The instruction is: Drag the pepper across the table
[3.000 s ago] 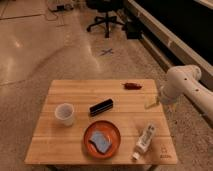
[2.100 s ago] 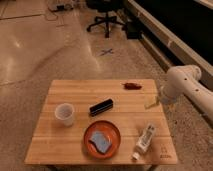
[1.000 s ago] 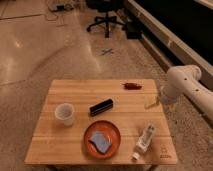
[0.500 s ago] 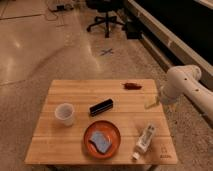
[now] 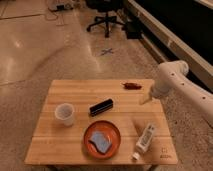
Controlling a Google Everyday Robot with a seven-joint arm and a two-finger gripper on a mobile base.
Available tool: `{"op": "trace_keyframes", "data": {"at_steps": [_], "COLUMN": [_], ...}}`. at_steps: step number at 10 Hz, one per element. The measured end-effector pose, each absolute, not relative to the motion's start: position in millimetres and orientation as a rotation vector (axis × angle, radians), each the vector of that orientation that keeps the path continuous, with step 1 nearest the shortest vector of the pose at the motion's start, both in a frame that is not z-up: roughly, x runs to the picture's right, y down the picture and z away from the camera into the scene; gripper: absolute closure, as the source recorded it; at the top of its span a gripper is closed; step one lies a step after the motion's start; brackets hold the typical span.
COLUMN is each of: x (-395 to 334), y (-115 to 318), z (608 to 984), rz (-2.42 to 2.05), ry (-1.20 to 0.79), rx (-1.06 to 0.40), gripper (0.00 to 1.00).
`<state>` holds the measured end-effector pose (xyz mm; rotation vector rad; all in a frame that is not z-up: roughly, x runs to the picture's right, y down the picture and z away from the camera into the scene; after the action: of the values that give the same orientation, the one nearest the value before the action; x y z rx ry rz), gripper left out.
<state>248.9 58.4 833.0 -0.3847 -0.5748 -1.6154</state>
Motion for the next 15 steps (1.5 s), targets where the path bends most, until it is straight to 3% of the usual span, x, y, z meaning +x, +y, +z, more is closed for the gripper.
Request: {"op": "trace_keyframes", "data": {"at_steps": [7,15], "x": [189,144], "y": [-5,-32], "z": [894,959], "rz": [-1.875,-2.072], "ry": [-0.633,-0.673], "rx": [-0.220,-0.110], "gripper": [0.20,0.20]}}
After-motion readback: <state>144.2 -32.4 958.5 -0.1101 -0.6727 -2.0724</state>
